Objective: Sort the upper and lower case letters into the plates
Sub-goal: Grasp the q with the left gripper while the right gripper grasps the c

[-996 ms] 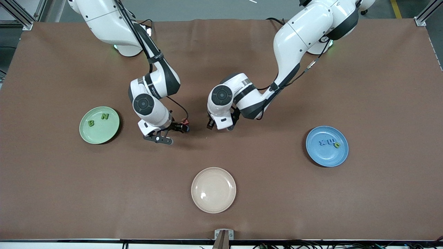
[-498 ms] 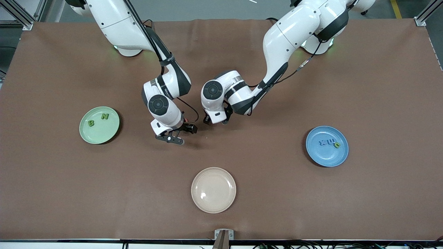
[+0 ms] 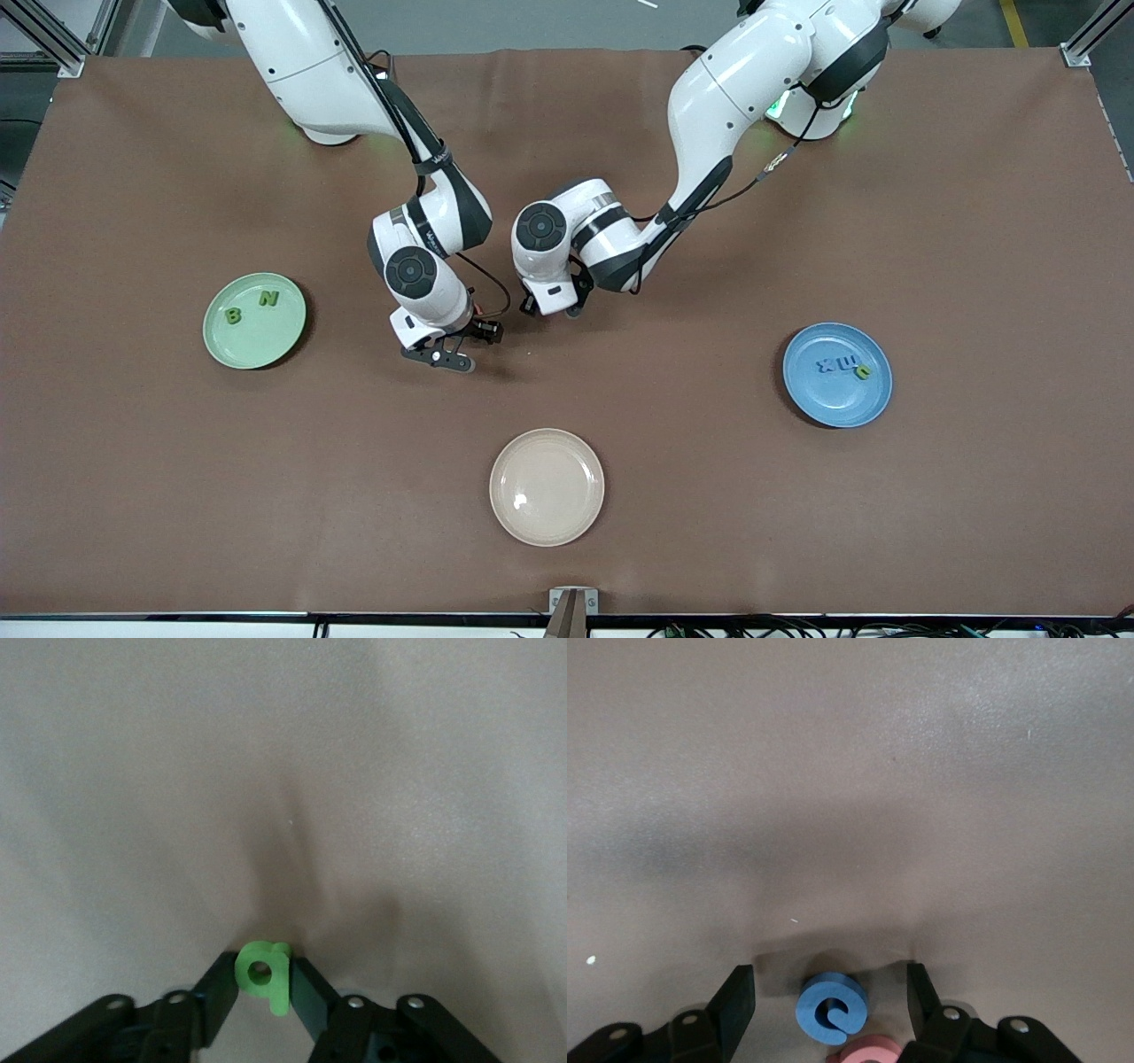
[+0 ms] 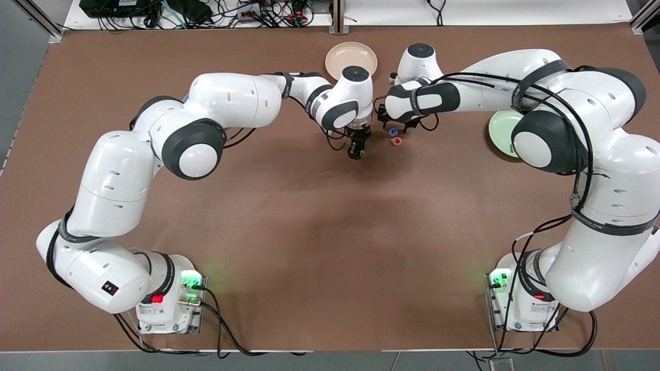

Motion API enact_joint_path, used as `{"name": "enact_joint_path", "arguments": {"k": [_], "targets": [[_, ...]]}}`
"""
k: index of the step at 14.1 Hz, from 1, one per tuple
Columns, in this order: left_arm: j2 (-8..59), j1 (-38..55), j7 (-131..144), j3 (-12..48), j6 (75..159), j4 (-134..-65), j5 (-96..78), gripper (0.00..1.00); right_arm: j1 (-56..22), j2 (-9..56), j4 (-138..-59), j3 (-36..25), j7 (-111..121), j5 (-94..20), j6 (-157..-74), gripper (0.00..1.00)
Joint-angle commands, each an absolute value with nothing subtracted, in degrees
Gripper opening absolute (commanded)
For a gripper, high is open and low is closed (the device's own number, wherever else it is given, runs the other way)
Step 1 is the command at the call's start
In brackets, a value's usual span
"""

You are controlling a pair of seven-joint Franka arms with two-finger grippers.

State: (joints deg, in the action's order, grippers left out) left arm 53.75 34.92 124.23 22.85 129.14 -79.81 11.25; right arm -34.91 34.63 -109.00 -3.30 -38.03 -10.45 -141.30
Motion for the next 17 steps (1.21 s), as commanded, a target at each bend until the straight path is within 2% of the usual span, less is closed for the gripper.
{"name": "enact_joint_path", "arguments": {"k": [1, 4, 10, 13, 17], "targets": [[53.70, 34.54, 124.46, 21.88, 129.99, -80.51, 11.16, 0.12, -35.68, 34.54, -109.95, -3.87, -38.58, -11.25, -141.50, 0.56], [52.74, 33.93, 124.19, 20.48, 129.38, -80.42, 11.34, 0.02, -35.51, 34.45, -110.74, -3.87, -38.15, -11.25, -141.41, 0.48], [47.73, 28.49, 122.80, 19.95, 121.57, -80.33, 16.78, 0.01, -35.25, 34.28, -110.74, -3.87, -38.06, -11.25, -141.24, 0.22], [44.66, 24.27, 115.52, 19.95, 115.42, -81.03, 16.79, 0.01, -34.98, 33.58, -110.74, -3.95, -37.79, -11.25, -140.98, 0.15], [37.20, 17.42, 104.62, 19.95, 114.87, -89.10, 16.88, 0.01, -30.16, 28.58, -110.65, -4.04, -31.49, -11.25, -133.71, 0.13]]}}
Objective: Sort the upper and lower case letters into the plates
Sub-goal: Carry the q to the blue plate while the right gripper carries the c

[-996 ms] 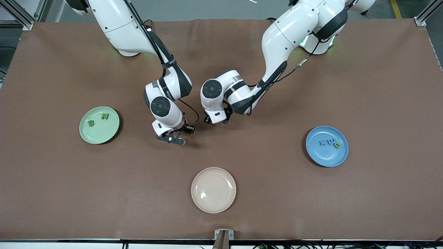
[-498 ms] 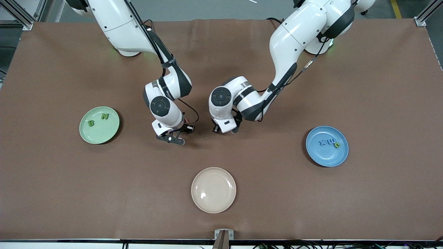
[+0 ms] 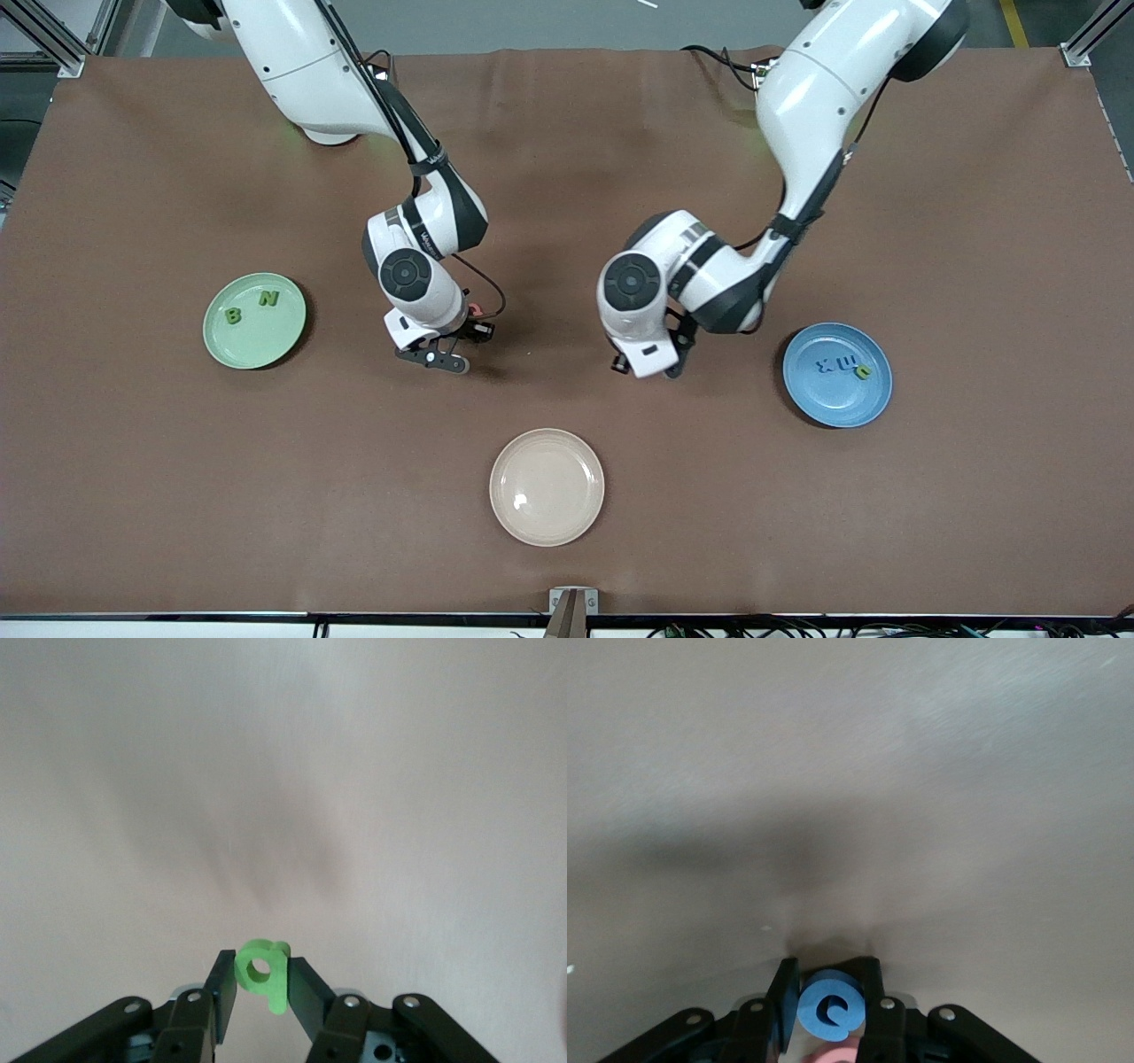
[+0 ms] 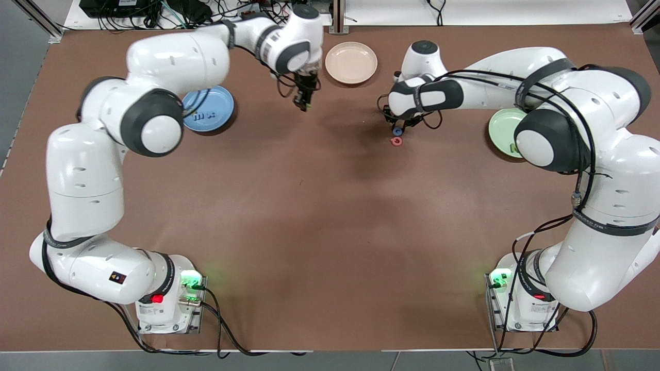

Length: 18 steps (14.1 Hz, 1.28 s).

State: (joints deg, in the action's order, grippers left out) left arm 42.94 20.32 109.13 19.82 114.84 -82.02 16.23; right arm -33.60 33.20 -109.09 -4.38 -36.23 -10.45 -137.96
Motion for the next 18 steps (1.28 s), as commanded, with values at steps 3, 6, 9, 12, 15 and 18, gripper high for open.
{"name": "enact_joint_path", "arguments": {"k": [3, 6, 9, 12, 15, 18], "targets": [[31.57, 10.92, 94.60, 20.39, 114.96, -95.25, 16.88, 0.00, -24.54, 23.31, -111.79, -4.22, -21.83, -11.16, -127.37, 0.13], [27.52, 4.15, 84.06, 20.57, 115.49, -100.88, 16.88, 0.00, -19.44, 19.09, -115.91, -4.48, -11.55, -11.07, -126.74, 0.13], [27.24, -2.45, 74.12, 20.74, 115.84, -102.74, 16.88, 0.01, -12.68, 15.57, -120.40, -4.66, -0.74, -10.81, -126.74, 0.13], [28.48, -7.36, 63.57, 20.74, 117.76, -105.28, 16.08, 0.02, -5.56, 14.59, -122.95, -4.57, 8.67, -8.70, -127.35, 0.13], [30.05, -11.59, 58.55, 20.74, 124.52, -107.75, 16.17, 0.03, -0.19, 14.41, -125.76, -4.57, 15.10, -6.51, -130.32, 0.13], [32.95, -13.00, 55.21, 20.57, 129.63, -107.32, 16.70, 0.17, 2.02, 13.71, -131.64, -4.57, 18.02, -6.33, -139.11, 0.13]]}}
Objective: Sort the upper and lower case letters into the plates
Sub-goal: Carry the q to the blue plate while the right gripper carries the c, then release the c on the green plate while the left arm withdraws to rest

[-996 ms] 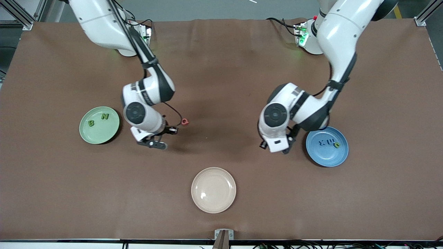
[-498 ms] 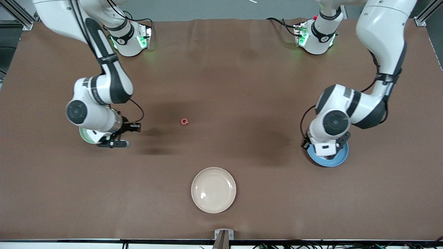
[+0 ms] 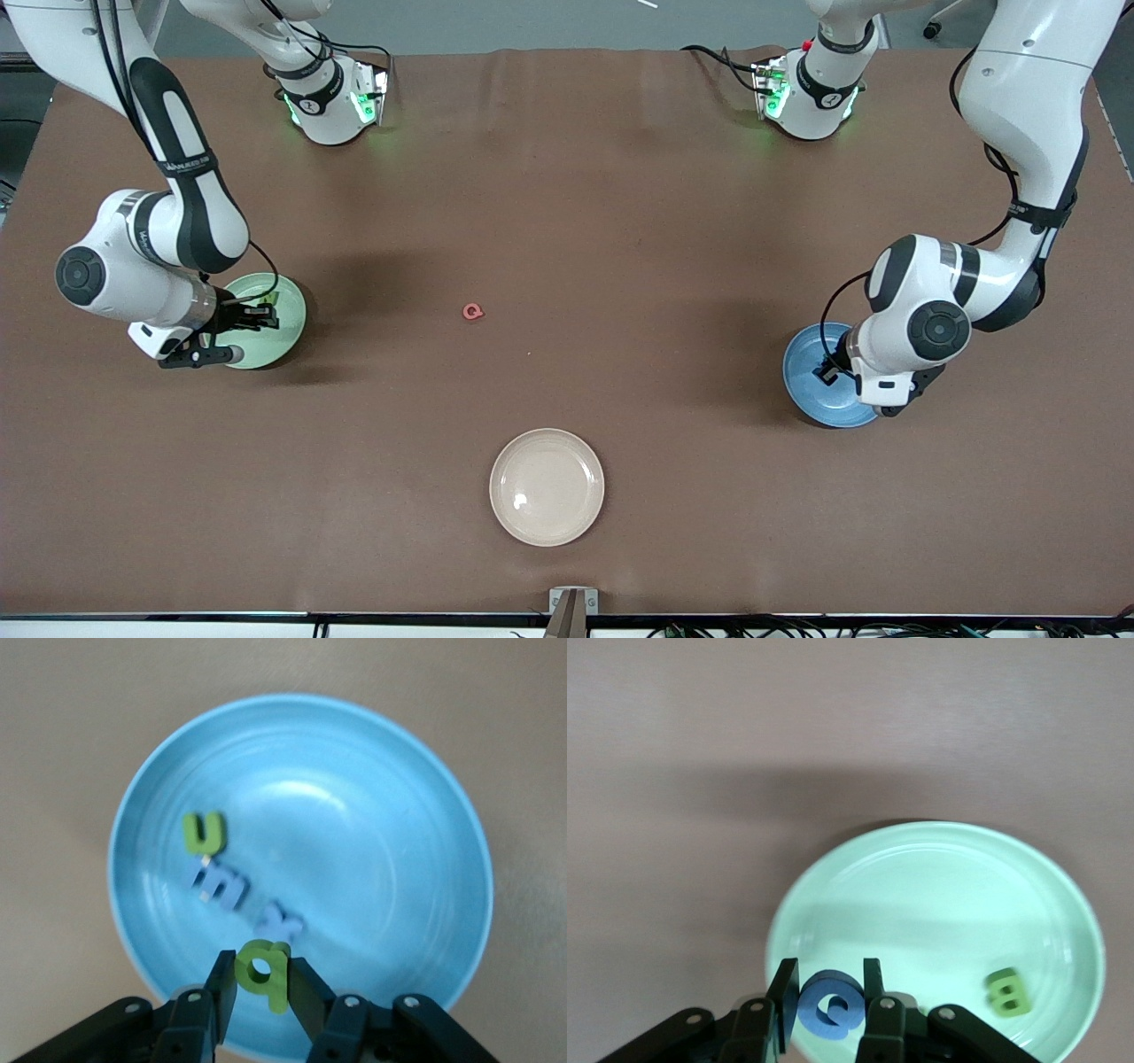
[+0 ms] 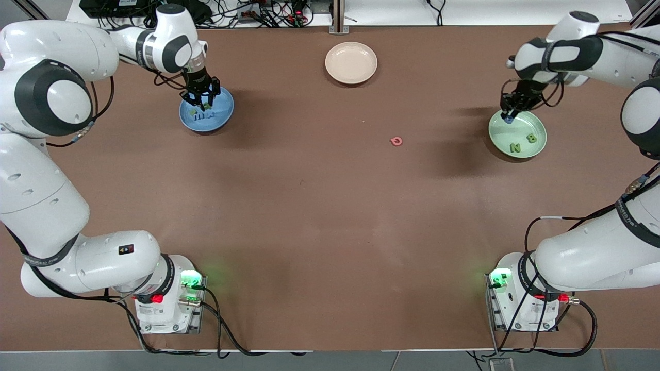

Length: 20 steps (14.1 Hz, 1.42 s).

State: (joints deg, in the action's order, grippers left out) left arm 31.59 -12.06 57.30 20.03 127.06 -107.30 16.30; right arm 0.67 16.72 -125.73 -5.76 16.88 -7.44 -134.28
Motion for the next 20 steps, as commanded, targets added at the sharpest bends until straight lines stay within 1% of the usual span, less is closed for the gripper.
{"name": "enact_joint_path", "arguments": {"k": [1, 2, 3, 4, 5, 8, 10, 12, 14, 15, 17, 19, 20], "targets": [[33.05, -13.27, 54.59, 20.57, 129.64, -106.88, 16.70, 0.25, 2.02, 13.71, -133.23, -4.57, 18.02, -6.33, -141.13, 0.13], [33.05, -13.36, 54.15, 20.57, 129.64, -106.35, 16.70, 0.34, 2.02, 13.80, -134.46, -4.57, 18.02, -6.33, -142.54, 0.13], [32.79, -13.27, 53.62, 20.48, 129.38, -106.17, 16.70, 0.51, 2.02, 13.97, -135.26, -4.57, 17.93, -6.33, -143.60, 0.13], [32.61, -13.36, 53.53, 20.57, 129.20, -106.26, 16.70, 0.86, 2.02, 14.24, -136.31, -4.48, 17.93, -6.33, -145.01, 0.13], [32.35, -13.19, 53.53, 20.57, 128.94, -106.26, 16.70, 1.00, 1.85, 14.33, -136.93, -4.48, 17.93, -6.33, -145.89, 0.13], [29.72, -13.01, 53.27, 20.74, 127.10, -105.74, 16.79, 1.00, 1.67, 14.50, -136.93, -4.48, 17.93, -6.33, -146.25, 0.14], [26.82, -12.92, 49.51, 20.74, 122.81, -103.29, 16.79, 1.00, 1.58, 14.94, -136.76, -4.48, 17.93, -6.33, -146.51, 0.15], [25.58, -12.92, 47.29, 20.83, 115.79, -98.11, 16.35, 1.00, 1.58, 15.64, -136.58, -4.48, 17.93, -6.33, -147.73, 0.15], [24.96, -12.57, 47.11, 21.53, 107.27, -90.92, 16.35, 1.00, 1.67, 16.96, -136.41, -4.48, 17.93, -6.33, -149.41, 0.16], [24.44, -12.66, 46.94, 21.79, 104.96, -88.09, 16.61, 1.00, 1.67, 17.22, -136.41, -4.48, 17.93, -6.33, -149.68, 0.16], [23.21, -13.09, 43.88, 21.80, 103.80, -84.48, 16.18, 1.00, 1.67, 17.40, -136.32, -4.48, 17.93, -6.33, -149.85, 0.17], [22.24, -13.27, 37.47, 21.71, 103.54, -82.89, 15.91, 1.00, 1.67, 17.49, -136.32, -4.48, 17.84, -6.33, -149.77, 0.21], [21.19, -13.27, 35.53, 21.62, 103.19, -82.18, 15.82, 1.00, 1.58, 17.40, -136.23, -4.48, 17.93, -6.33, -149.59, 0.33]]}}
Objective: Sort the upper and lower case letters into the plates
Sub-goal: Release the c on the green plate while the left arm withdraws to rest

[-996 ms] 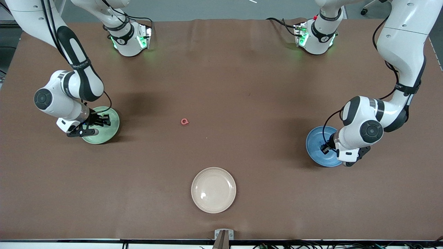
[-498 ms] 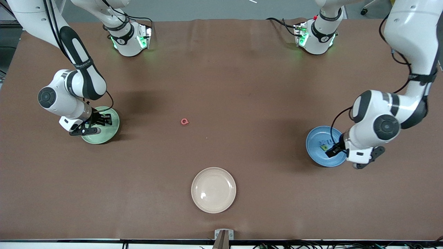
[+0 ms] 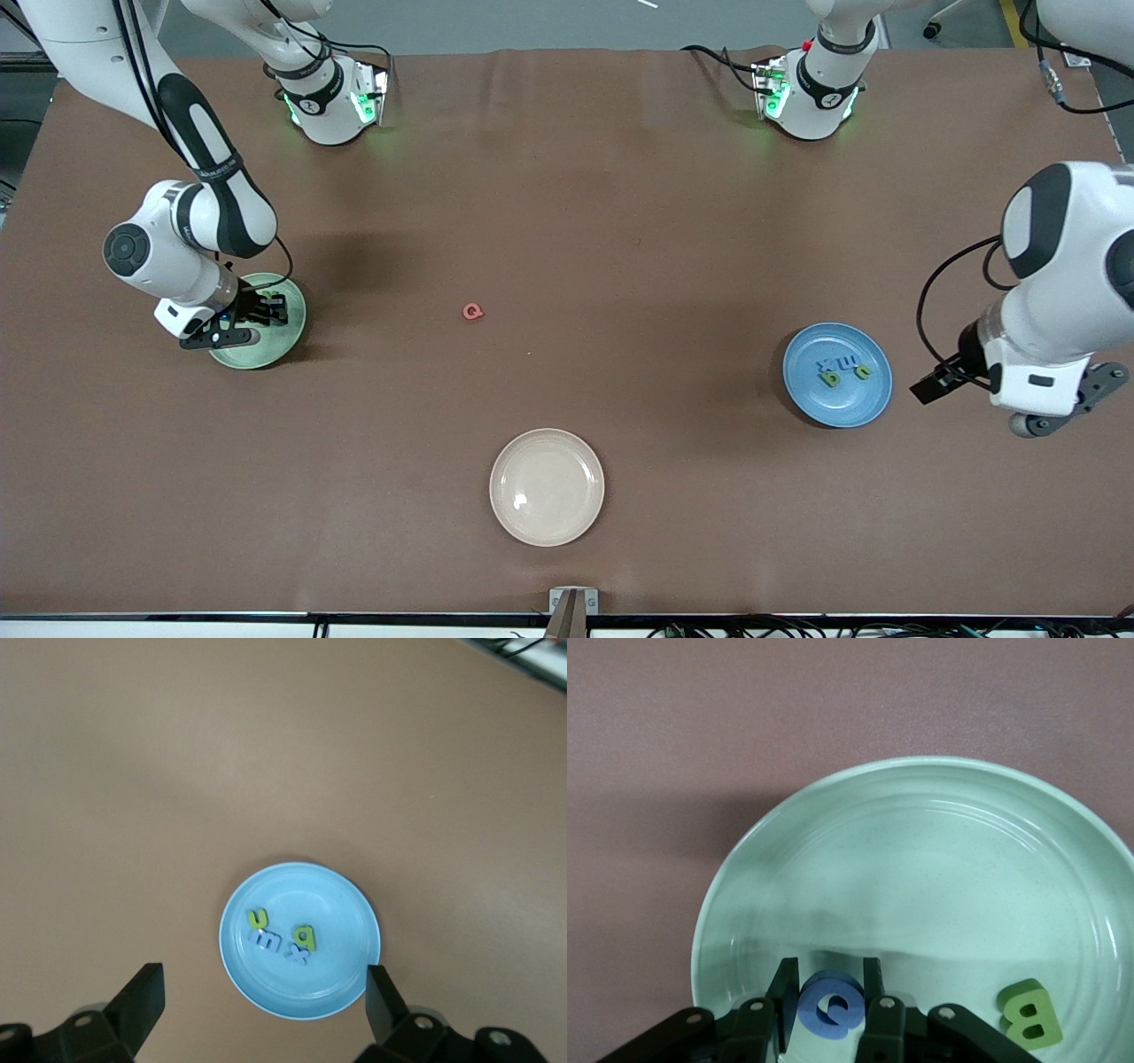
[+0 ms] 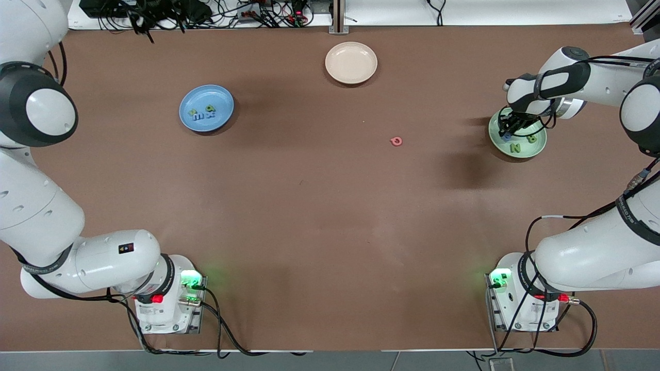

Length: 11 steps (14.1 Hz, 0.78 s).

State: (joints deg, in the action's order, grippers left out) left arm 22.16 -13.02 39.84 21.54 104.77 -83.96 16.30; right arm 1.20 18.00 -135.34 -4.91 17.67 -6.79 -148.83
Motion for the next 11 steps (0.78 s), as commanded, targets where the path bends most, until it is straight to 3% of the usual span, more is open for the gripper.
{"name": "enact_joint_path", "arguments": {"k": [1, 2, 5, 11], "targets": [[20.14, -13.53, 33.59, 21.62, 102.57, -81.66, 15.30, 1.00, 1.58, 17.40, -136.14, -4.48, 17.49, -6.33, -149.33, 0.64], [19.26, -13.97, 31.40, 21.71, 101.18, -81.56, 14.77, 1.00, 1.58, 17.23, -136.14, -4.48, 17.23, -6.33, -148.98, 0.86], [16.88, -15.90, 23.32, 21.71, 97.22, -81.04, 14.41, 1.00, 1.41, 15.22, -135.53, -4.40, 17.23, -6.33, -145.74, 0.99], [12.32, -18.37, 14.41, 21.62, 91.33, -79.45, 12.04, 1.00, -4.56, 11.60, -127.10, -3.96, 4.69, -6.33, -127.02, 1.00]]}}
